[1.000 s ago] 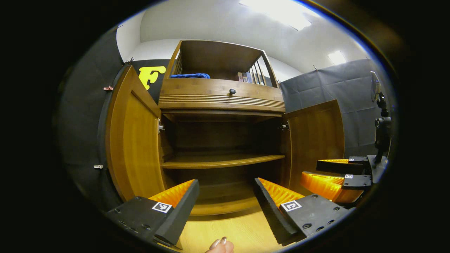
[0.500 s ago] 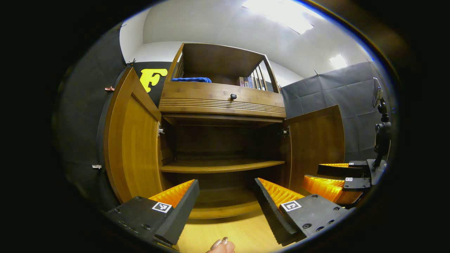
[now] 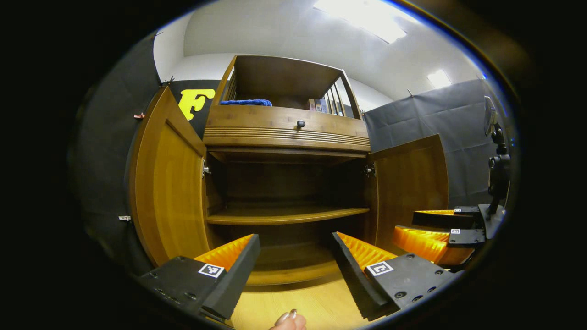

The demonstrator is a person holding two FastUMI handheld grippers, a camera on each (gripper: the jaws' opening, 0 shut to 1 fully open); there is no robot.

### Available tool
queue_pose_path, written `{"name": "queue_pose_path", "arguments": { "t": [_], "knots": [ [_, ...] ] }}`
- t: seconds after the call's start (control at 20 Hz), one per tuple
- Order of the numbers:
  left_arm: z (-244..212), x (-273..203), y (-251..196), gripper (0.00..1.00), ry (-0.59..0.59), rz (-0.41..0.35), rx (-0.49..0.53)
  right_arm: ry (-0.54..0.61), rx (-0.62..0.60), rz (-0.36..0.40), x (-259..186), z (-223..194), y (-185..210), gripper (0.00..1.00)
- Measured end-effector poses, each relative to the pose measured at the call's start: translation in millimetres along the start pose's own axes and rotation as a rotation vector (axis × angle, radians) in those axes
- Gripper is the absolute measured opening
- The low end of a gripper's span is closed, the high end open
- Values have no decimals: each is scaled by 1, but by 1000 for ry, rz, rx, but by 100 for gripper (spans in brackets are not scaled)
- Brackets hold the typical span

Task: Open the right door of the double-door shoe cabinet with the right hand, and open the left door with the left hand.

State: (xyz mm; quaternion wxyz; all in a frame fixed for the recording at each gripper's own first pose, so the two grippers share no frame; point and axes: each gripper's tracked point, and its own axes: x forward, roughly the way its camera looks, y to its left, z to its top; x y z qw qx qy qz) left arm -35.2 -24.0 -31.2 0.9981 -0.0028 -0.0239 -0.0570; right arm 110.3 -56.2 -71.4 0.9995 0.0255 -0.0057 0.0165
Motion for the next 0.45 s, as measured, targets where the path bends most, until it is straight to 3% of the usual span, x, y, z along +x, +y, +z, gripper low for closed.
{"name": "queue_pose_path", "arguments": {
  "t": [0.45],
  "knots": [
    [2, -5, 2, 97, -9, 9, -6, -11, -12, 11, -4, 5, 5, 99]
  ]
}}
